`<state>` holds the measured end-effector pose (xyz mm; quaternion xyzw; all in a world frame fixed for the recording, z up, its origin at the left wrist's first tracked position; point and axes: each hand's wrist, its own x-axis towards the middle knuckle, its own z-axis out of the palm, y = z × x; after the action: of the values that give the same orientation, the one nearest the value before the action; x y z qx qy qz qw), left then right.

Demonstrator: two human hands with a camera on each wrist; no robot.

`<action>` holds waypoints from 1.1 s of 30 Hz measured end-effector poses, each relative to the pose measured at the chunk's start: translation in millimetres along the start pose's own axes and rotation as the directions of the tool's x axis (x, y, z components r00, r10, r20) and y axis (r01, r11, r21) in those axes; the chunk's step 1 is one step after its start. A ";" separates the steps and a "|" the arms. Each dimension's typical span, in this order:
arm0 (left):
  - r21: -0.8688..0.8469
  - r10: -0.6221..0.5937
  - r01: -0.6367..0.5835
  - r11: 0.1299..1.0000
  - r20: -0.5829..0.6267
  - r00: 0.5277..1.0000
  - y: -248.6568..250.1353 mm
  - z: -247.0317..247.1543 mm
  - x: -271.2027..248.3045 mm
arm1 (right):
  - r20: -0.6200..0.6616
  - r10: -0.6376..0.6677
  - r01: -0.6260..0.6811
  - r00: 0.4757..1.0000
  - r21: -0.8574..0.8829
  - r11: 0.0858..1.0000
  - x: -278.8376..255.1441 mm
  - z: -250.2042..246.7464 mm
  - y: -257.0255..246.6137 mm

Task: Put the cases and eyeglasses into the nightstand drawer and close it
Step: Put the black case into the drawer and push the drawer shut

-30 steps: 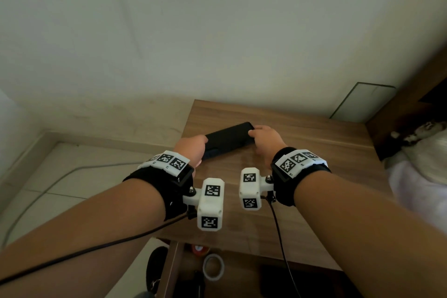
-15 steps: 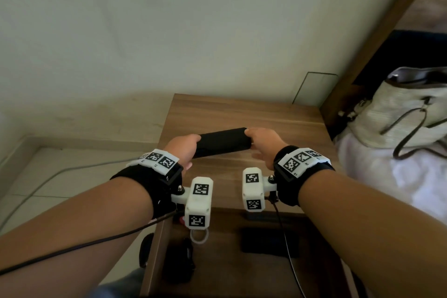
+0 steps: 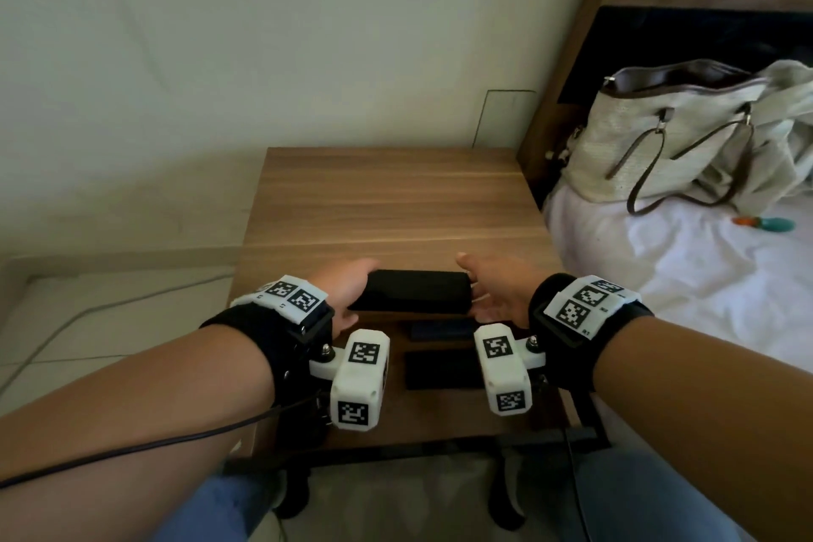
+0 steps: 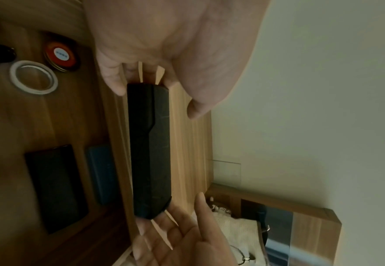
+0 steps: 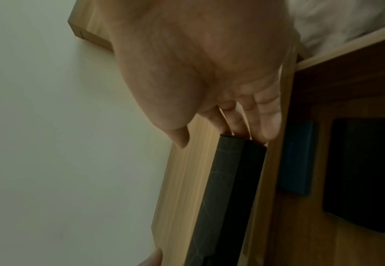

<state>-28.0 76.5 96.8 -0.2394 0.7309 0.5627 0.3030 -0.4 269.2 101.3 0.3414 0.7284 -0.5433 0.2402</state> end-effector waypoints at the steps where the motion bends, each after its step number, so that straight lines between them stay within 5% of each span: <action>1: 0.032 0.006 -0.006 0.999 0.014 1.000 -3.4 3.1 -3.8 | 0.004 0.015 -0.015 1.000 0.003 1.000 -2.4 -3.9 6.6; 15: 0.300 -0.256 0.211 0.930 0.117 0.960 -59.8 36.9 21.5 | 0.113 0.260 -0.237 0.959 -0.187 0.953 20.3 -22.2 74.1; 29: 0.383 -0.362 0.270 0.883 0.194 0.912 -110.8 62.0 71.2 | 0.118 0.339 -0.310 0.933 -0.211 0.927 62.0 -10.3 118.2; 33: 0.373 -0.422 0.320 0.871 0.232 0.877 -123.4 64.4 89.5 | 0.087 0.275 -0.249 0.957 -0.230 0.941 77.7 -7.3 130.7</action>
<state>5.6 107.0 -62.4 -0.2338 0.6965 0.3957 0.5510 48.2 317.6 -34.6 0.3745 0.7157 -0.4431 0.3888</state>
